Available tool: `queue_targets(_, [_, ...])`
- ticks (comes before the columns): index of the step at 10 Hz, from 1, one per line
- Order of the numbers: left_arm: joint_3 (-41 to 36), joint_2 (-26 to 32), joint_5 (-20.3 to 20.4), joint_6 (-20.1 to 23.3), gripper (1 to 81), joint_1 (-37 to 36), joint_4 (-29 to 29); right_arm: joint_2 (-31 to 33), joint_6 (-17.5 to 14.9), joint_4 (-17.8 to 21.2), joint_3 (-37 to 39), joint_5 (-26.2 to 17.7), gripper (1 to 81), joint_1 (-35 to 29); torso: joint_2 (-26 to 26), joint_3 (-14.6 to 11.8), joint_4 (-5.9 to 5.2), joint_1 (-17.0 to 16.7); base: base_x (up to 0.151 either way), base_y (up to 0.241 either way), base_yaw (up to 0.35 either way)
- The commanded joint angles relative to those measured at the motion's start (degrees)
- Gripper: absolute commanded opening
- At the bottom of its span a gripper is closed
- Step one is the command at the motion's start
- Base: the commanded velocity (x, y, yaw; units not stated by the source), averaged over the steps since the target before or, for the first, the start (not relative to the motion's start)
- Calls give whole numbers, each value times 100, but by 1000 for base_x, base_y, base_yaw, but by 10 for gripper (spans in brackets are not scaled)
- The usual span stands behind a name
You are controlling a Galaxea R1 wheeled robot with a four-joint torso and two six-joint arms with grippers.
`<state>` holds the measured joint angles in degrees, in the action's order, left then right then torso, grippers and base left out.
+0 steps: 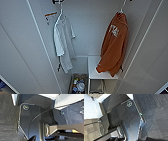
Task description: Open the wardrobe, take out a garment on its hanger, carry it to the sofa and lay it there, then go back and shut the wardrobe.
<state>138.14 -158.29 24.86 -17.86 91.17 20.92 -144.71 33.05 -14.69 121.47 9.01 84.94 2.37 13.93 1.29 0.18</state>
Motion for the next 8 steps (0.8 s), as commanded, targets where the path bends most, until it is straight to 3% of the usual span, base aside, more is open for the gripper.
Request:
queue_targets(1, [361, -290, -726, 28, 811, 11, 44, -358, -53, -333, 331, -312, 811, 326, 0, 0, 0, 0, 0, 0, 0])
queue_targets(6, [1205, -1011, -1466, 107, 811, 11, 53, -1246, -53, -807, 1333, -365, 811, 633, 5, -4, 0, -7, 0, 0, 0])
queue_targets(8, [1444, -1135, -1519, 151, 811, 11, 53, -1537, -62, -860, 1695, -365, 811, 739, 5, -6, 0, -7, 0, 0, 0])
